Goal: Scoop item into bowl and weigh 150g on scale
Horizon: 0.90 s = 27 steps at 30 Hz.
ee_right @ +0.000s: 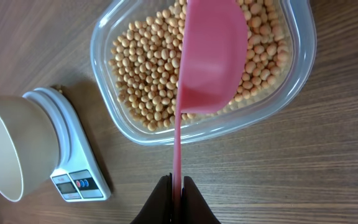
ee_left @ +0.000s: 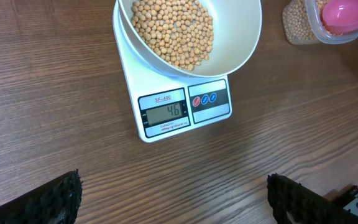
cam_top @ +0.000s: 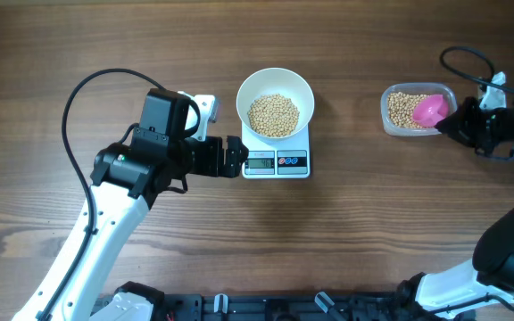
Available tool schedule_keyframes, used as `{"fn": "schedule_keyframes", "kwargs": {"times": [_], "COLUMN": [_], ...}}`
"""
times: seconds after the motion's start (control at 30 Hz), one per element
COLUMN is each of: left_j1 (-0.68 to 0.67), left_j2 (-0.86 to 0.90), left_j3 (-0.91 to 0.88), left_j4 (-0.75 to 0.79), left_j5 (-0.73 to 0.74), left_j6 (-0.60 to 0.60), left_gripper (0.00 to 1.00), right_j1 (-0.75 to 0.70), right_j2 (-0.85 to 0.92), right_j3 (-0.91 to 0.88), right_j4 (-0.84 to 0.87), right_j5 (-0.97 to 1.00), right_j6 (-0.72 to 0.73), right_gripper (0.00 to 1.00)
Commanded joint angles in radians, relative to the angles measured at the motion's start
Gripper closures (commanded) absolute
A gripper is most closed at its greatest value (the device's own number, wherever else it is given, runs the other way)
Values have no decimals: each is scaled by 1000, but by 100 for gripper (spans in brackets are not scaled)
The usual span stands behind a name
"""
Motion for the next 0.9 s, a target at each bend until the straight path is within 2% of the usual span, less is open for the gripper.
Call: {"fn": "schedule_keyframes", "kwargs": {"times": [0.0,0.23,0.47,0.6,0.87], "left_j1": [-3,-3,-3,-3,-3], "left_j2": [3,3,3,3,3], "left_j3": [-7,-7,-7,-7,-7], "left_j4": [3,3,3,3,3], "left_j5": [12,12,12,12,12], "left_j6": [16,16,16,16,16], "left_gripper": [0,0,0,0,0], "right_j1": [6,6,13,33,145], "right_j2": [-25,-25,-24,-24,-22], "right_j3": [83,192,194,193,193], "right_j4": [-16,-57,-106,-120,-99], "right_j5": [1,2,57,69,288], "right_j6": [-53,-114,-131,-205,-227], "right_gripper": [96,96,96,96,96]}}
